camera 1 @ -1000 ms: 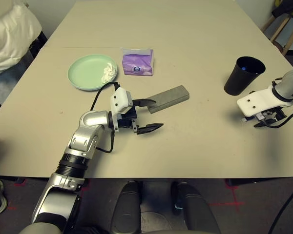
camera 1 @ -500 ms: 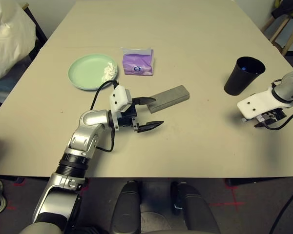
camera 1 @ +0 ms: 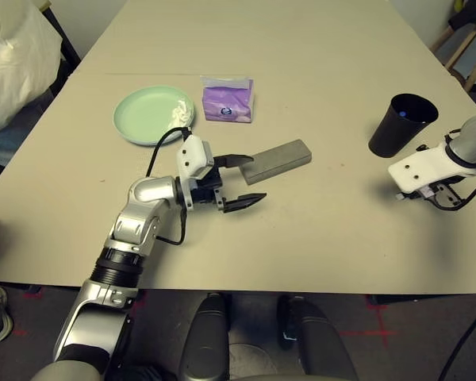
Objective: Organize and tidy the items on the table.
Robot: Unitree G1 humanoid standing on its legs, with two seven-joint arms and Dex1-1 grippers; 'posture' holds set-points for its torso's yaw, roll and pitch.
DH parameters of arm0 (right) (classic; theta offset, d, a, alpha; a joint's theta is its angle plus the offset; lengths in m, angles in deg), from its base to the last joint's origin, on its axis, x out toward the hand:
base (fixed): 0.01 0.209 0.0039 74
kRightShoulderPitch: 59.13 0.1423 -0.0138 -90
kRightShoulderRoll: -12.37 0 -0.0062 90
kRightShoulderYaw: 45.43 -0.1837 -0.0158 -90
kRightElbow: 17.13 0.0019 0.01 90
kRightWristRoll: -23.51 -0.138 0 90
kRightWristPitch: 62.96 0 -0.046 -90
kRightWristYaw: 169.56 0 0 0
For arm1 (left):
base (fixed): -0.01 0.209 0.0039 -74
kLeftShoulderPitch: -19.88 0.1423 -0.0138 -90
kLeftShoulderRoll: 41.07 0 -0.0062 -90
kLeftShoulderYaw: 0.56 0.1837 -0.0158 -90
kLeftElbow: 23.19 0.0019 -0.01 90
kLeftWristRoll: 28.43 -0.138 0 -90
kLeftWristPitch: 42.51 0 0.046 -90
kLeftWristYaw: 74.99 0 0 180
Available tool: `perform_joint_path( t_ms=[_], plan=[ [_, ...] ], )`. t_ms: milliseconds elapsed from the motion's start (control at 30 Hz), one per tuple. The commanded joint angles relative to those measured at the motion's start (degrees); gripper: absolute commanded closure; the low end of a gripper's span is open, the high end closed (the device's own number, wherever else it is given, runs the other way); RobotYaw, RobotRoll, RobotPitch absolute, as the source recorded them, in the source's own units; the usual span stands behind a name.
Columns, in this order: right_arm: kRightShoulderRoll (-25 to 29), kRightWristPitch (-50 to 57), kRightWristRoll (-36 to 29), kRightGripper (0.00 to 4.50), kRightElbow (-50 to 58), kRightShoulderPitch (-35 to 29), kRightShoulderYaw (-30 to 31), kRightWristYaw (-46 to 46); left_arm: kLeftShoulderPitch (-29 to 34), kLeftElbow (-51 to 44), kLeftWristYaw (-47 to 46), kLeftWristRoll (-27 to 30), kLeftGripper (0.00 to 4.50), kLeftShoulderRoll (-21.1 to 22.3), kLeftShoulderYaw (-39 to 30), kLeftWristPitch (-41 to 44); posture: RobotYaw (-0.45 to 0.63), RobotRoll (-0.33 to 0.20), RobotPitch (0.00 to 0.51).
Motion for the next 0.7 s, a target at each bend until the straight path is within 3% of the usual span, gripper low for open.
perform_joint_path(
  t_ms=[33, 167, 333, 500, 700],
  plan=[
    [0.3, 7.1, -6.4, 4.10, -0.5, 1.9, -5.1, 8.6, -0.9, 1.9, 1.3, -0.5, 0.00, -0.2, 0.6, -1.1, 0.20, 0.000, 0.146],
    [-0.8, 16.6, -16.3, 4.10, 0.9, 6.2, -8.8, 10.1, -2.7, 3.9, 2.2, -0.3, 0.00, -0.3, 0.3, -1.7, 0.18, 0.000, 0.133],
    [-1.2, 27.1, -27.9, 4.10, 5.8, 6.6, -12.0, 10.1, -3.8, 5.6, 2.6, -0.2, 0.00, -0.4, -0.1, -2.3, 0.17, 0.000, 0.122],
    [-0.2, 36.1, -37.6, 4.10, 13.1, 2.2, -14.7, 10.1, -5.1, 6.8, 2.5, 0.3, 0.00, -0.3, -1.1, -2.1, 0.16, 0.000, 0.104],
    [-2.2, 47.4, -46.7, 4.10, 21.8, -5.5, -26.1, 5.7, -7.4, 8.3, 2.5, 1.1, 0.00, -1.0, -2.5, -2.4, 0.14, 0.000, 0.091]
  ],
)
